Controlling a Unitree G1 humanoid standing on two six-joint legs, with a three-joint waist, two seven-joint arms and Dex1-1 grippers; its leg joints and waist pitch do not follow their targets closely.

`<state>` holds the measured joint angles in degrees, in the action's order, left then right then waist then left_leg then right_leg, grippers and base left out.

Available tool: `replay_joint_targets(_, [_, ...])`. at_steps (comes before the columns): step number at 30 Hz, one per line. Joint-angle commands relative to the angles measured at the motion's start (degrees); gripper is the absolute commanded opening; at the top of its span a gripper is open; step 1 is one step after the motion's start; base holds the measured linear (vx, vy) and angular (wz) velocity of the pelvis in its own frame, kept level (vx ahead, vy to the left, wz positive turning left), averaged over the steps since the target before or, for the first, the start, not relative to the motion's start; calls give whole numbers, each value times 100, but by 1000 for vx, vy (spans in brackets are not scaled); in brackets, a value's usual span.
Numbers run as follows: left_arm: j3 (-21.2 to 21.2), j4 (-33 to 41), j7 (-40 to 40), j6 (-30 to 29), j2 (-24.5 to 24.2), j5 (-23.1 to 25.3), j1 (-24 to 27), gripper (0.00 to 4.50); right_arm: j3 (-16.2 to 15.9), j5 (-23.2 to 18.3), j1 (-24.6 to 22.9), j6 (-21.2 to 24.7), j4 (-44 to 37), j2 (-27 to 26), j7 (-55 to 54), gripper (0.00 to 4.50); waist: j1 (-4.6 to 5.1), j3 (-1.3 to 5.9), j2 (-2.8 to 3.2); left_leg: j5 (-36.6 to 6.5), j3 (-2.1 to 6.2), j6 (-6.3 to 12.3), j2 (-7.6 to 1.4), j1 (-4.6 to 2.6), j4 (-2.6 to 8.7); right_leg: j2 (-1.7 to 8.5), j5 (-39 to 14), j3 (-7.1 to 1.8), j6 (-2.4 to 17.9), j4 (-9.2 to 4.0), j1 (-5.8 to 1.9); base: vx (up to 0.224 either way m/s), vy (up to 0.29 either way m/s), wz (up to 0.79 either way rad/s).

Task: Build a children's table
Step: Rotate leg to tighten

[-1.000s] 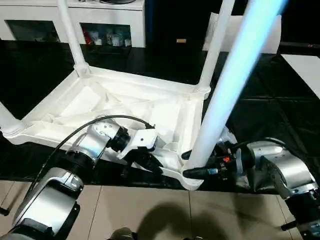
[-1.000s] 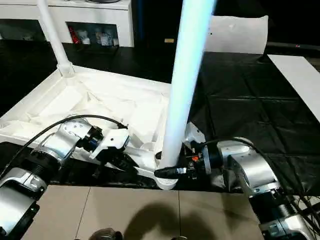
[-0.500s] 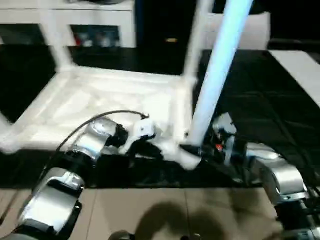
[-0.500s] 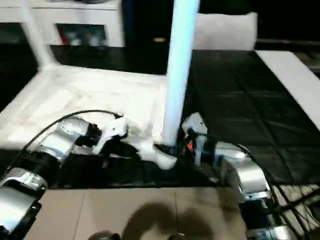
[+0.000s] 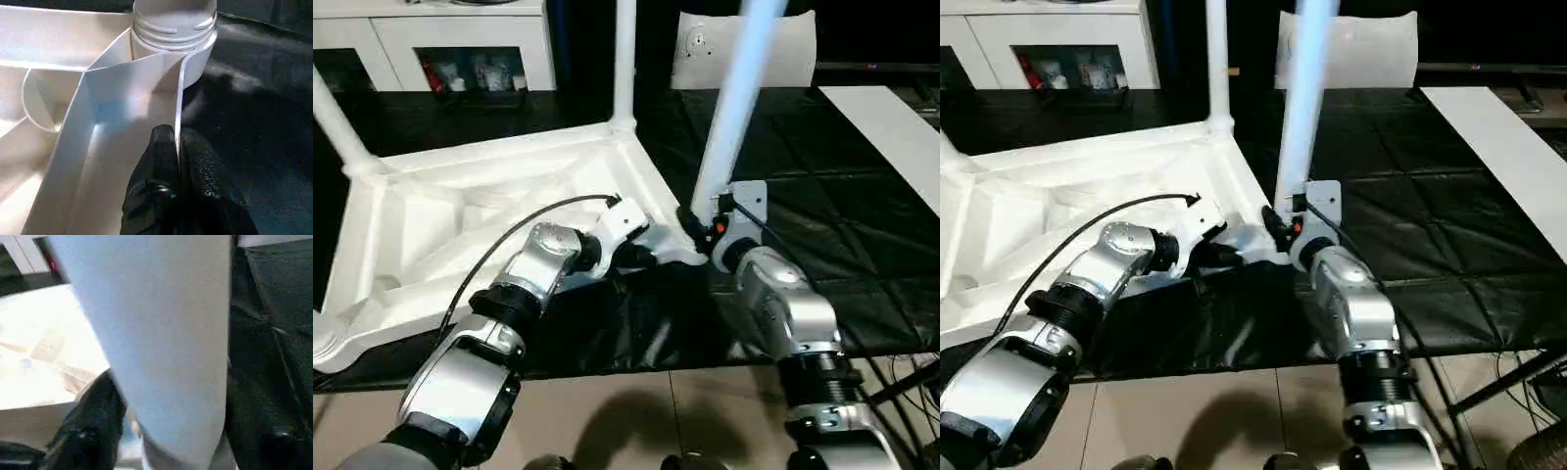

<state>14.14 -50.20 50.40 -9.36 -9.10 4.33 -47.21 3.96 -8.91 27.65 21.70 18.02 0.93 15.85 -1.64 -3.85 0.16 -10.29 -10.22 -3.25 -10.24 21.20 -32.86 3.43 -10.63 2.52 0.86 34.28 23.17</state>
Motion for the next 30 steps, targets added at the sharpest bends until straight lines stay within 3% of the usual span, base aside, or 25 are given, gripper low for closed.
replay_joint_targets(1, [-144,185,-314,186,48,-25,-71,0,-402,-194,-65,40,20,-262,321,321,-48,345,-2,-792,95,343,-255,-45,358,475,-332,-255,1453,-375,-344,0,0,0])
replay_joint_targets(2, [-98,219,-154,257,-32,-6,-25,0,-418,-219,-113,-4,-96,-165,505,321,-44,348,27,-825,96,340,-260,-49,359,477,-381,-258,1456,-378,-344,0,0,0])
replay_joint_targets(5, [39,300,240,463,-198,34,87,0,-515,-279,-263,-178,-381,93,938,330,-59,371,-2,-676,92,420,-271,-46,348,473,-80,-262,1472,-348,-378,0,0,0])
replay_joint_targets(6, [115,374,492,622,-278,33,159,0,-633,-356,-429,-205,-636,362,1393,349,-70,374,-21,-508,84,526,-269,-35,332,479,234,-262,1544,-311,-388,0,0,0])
replay_joint_targets(8, [138,423,669,684,-323,-12,203,0,-661,-368,-527,-200,-757,527,1606,368,-89,370,-17,-472,73,625,-264,-29,317,478,361,-265,1570,-301,-392,0,0,0])
replay_joint_targets(9, [301,470,1114,1054,-500,21,282,0,-694,-453,-721,-203,-965,929,2167,371,-94,365,-14,-529,64,671,-270,-37,315,472,327,-266,1564,-310,-383,0,0,0])
replay_joint_targets(14, [437,678,2365,1307,-766,-263,399,0,-1018,-672,-1088,-270,-1340,2045,3941,409,-175,335,-35,-777,59,664,-295,-49,315,485,-155,-260,1563,-346,-378,0,0,0])
replay_joint_targets(15, [456,687,2445,1319,-786,-269,399,0,-1033,-689,-1093,-244,-1349,2102,4021,437,-211,338,-9,-803,50,650,-321,-73,321,485,-261,-257,1563,-349,-350,0,0,0])
replay_joint_targets(18, [570,767,2918,1389,-904,-294,407,0,-1122,-784,-1092,-183,-1356,2424,4502,446,-275,334,-21,-921,42,556,-334,-92,321,485,-579,-248,1546,-366,-325,0,0,0])
replay_joint_targets(23, [810,895,3658,1588,-1065,-305,418,0,-1272,-993,-961,-106,-1338,2788,5312,446,-420,365,-1,-776,49,553,-359,-94,310,499,-377,-248,1568,-316,-320,0,0,0])
replay_joint_targets(30, [991,1092,4144,1629,-1138,-326,483,0,-1423,-1206,-846,58,-1261,2986,5943,384,-541,371,-40,-709,51,533,-358,-83,300,515,-406,-239,1540,-297,-318,0,0,0])
